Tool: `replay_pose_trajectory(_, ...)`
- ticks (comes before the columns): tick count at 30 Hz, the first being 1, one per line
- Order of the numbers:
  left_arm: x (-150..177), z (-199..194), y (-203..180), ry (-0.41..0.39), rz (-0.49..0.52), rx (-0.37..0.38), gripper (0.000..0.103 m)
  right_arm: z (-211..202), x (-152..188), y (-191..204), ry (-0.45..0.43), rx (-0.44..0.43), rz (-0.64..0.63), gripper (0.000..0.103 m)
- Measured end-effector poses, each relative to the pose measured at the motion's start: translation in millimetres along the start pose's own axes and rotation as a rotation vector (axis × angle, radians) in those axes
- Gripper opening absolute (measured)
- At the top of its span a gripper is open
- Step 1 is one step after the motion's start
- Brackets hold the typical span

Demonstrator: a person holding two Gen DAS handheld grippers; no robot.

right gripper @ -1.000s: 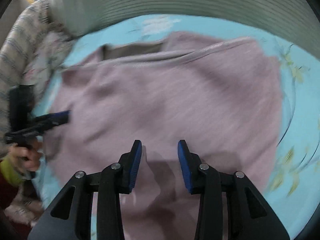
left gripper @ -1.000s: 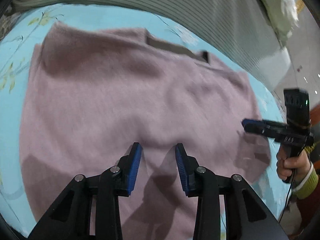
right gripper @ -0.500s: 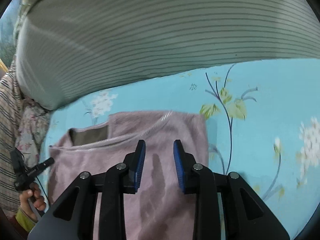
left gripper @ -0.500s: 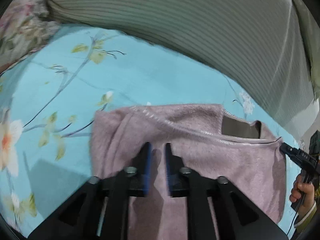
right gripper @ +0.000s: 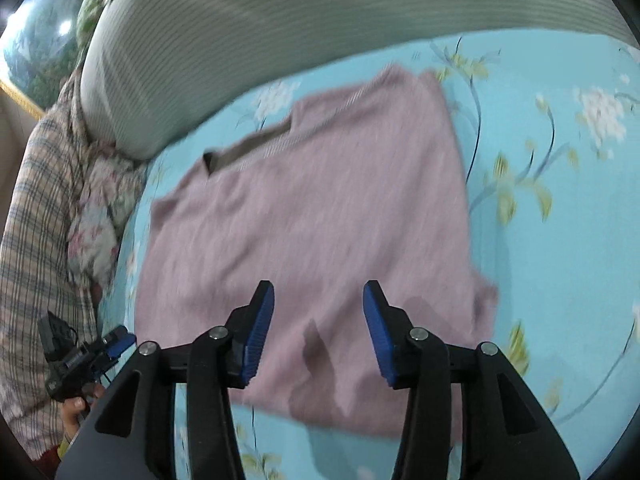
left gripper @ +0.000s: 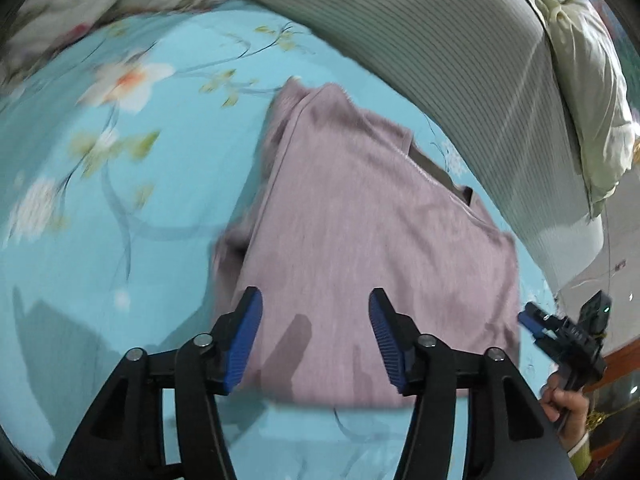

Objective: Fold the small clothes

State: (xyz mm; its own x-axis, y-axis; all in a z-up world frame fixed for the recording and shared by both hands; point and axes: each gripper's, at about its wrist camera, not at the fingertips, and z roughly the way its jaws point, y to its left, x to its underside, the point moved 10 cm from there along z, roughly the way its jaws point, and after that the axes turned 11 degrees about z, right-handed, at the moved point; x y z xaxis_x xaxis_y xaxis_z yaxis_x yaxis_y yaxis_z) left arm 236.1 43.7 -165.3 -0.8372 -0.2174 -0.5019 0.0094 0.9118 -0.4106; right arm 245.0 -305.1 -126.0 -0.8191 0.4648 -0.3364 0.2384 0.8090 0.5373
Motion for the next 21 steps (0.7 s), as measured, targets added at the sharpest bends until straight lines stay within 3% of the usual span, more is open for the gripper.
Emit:
replay_pose_trajectory(3, 23, -11, 0, 0.016, -0.048, 0.005, 0.072, 0, 22, 6, 0.03, -0.005, -0.014, 0.048)
replay_pose_trajectory(13, 66, 9, -7, 0.124, -0.123, 0.005, 0.078, -4, 41, 28, 0.039, -0.024, -0.043, 0.05)
replay_pose_trajectory(21, 65, 29, -5, 0.1, -0.214, 0.045, 0.081, -7, 40, 31, 0.041, -0.023, -0.049, 0.051)
